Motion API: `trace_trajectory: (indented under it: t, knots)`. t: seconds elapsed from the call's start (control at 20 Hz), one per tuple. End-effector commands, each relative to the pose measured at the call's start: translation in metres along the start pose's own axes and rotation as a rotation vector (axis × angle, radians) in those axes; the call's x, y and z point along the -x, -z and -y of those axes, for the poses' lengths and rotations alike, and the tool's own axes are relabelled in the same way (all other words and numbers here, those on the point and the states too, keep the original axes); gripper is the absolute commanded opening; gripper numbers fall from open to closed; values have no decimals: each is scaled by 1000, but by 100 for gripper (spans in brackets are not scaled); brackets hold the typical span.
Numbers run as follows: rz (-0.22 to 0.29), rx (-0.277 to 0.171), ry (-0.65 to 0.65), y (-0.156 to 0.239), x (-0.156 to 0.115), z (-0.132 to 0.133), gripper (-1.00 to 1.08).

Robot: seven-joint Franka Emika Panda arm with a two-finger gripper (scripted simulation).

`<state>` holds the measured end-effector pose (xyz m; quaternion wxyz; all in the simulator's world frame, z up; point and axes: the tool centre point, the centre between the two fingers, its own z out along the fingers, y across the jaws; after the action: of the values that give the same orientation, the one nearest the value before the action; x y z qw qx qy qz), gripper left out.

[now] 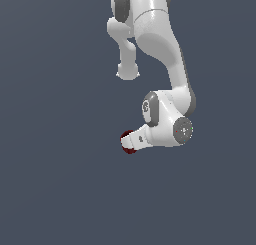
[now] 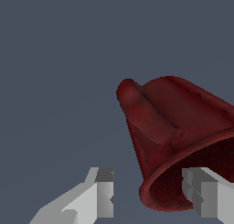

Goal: Pick up the object and move it to a goal position.

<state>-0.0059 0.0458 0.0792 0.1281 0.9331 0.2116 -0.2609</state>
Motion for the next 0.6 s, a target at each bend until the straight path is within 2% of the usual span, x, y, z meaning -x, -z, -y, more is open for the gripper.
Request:
trace_trajectory:
  t: [0.0,0.05,0.55]
  knots:
    - [-1,0,0,-2,0,0,28]
    - [-1,0,0,-2,0,0,-100]
    - [-1,0,0,-2,0,0,-100]
